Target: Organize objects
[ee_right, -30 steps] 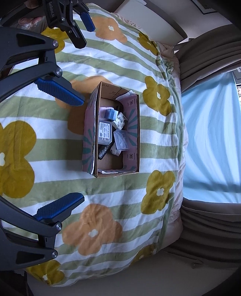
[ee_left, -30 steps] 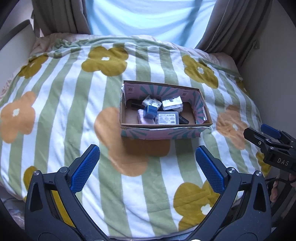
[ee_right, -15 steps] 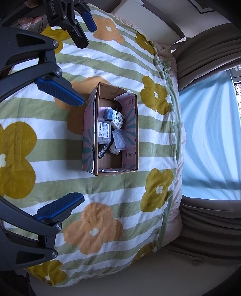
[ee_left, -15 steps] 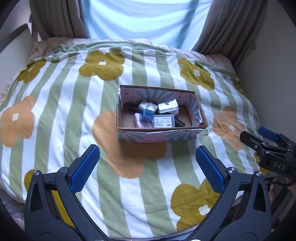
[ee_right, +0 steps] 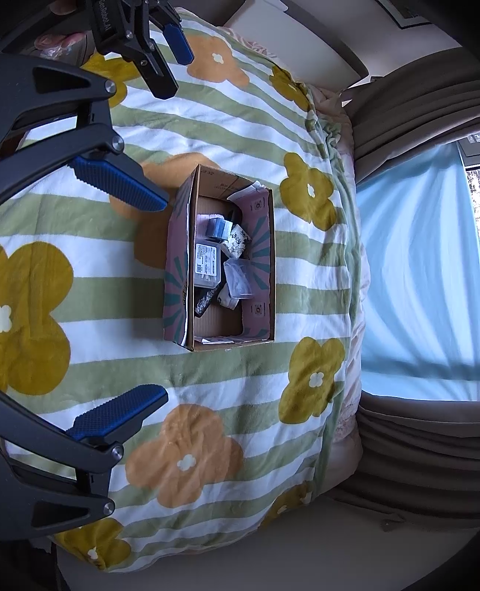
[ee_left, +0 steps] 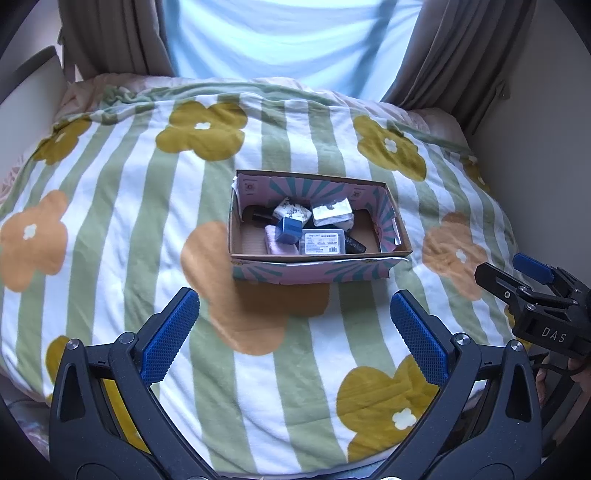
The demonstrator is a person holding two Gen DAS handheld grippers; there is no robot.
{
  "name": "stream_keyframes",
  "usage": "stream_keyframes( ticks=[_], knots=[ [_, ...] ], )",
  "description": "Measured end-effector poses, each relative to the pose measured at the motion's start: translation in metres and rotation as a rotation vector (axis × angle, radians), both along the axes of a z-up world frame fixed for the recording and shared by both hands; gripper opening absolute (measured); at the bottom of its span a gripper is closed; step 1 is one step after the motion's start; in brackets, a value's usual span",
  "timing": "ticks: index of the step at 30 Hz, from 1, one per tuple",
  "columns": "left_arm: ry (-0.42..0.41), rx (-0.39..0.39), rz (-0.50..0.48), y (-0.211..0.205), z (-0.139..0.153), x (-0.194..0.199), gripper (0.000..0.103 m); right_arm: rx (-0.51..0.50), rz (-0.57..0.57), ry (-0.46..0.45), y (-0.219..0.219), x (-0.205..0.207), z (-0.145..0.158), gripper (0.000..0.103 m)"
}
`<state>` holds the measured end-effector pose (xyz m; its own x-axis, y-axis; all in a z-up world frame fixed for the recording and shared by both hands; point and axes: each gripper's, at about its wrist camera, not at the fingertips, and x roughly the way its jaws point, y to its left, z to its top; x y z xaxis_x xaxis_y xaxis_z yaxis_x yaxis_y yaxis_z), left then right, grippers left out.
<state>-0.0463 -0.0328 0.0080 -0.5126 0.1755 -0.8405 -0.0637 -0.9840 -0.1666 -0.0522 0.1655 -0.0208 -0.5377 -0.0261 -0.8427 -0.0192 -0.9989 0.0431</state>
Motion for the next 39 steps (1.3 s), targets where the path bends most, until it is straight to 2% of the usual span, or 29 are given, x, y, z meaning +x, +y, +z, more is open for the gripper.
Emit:
stream_keyframes(
  ticks=[33,39],
  knots=[
    [0.000,-0.023,-0.002,0.0036,0.0040,0.0026,0.103,0.004,0.007,0.004,0.0012,0.0007,0.0026,0.094],
    [0.029,-0.023,-0.010,0.0030,0.0062,0.0059,0.103,0.002,0.004,0.003,0.0032,0.0011,0.0013,0.094]
  ],
)
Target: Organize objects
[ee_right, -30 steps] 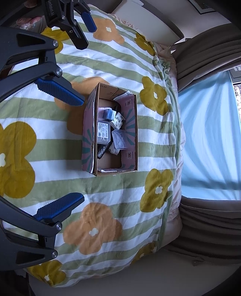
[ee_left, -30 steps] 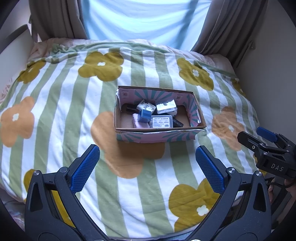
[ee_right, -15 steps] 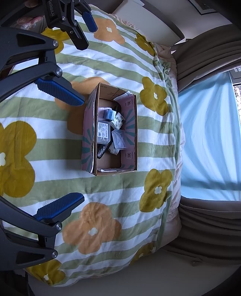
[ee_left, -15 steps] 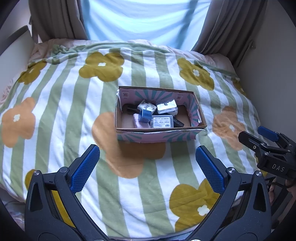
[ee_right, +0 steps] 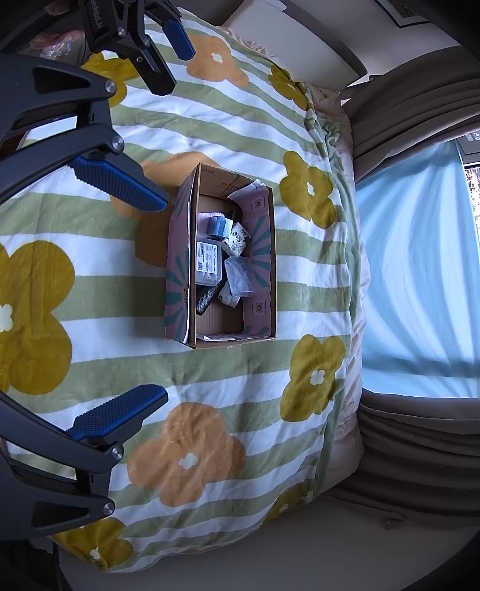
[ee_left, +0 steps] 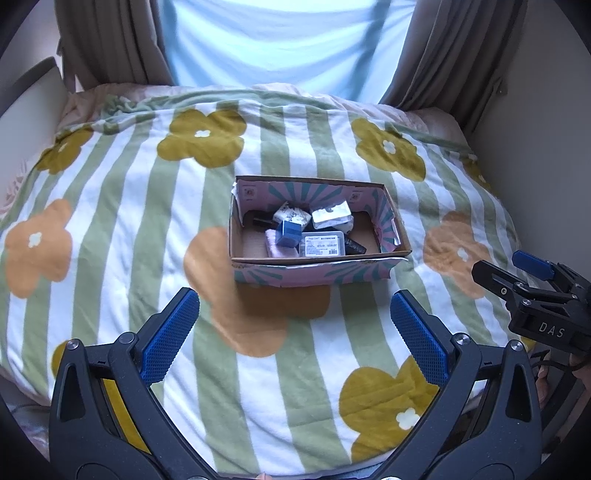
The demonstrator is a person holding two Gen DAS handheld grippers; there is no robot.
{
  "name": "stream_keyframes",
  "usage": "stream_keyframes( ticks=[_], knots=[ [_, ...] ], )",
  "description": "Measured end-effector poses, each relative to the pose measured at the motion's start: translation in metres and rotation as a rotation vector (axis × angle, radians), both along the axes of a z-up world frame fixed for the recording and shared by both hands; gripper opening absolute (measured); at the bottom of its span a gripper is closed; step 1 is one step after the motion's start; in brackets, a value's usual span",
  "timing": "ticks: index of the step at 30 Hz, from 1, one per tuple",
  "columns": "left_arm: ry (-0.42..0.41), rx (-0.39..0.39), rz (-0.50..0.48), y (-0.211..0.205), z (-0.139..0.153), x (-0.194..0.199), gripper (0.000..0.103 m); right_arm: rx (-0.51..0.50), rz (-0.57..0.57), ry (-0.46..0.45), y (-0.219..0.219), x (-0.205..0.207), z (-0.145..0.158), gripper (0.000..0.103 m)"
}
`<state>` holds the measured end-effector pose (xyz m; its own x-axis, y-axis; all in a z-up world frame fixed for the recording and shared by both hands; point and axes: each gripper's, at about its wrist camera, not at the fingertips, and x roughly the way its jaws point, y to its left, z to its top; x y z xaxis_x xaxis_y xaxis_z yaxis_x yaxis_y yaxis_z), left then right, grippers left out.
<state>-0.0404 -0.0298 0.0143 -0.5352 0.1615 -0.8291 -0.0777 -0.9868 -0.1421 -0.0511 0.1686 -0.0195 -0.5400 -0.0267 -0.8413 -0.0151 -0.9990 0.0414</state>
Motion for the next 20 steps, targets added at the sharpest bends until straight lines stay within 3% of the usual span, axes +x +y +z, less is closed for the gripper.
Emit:
stream_keyframes(
  ticks=[20],
  knots=[
    [0.049,0.029,0.027,-0.0004,0.0060,0.0072,0.103,0.000,0.001,0.000,0.0026,0.0004,-0.0012,0.094]
  ],
)
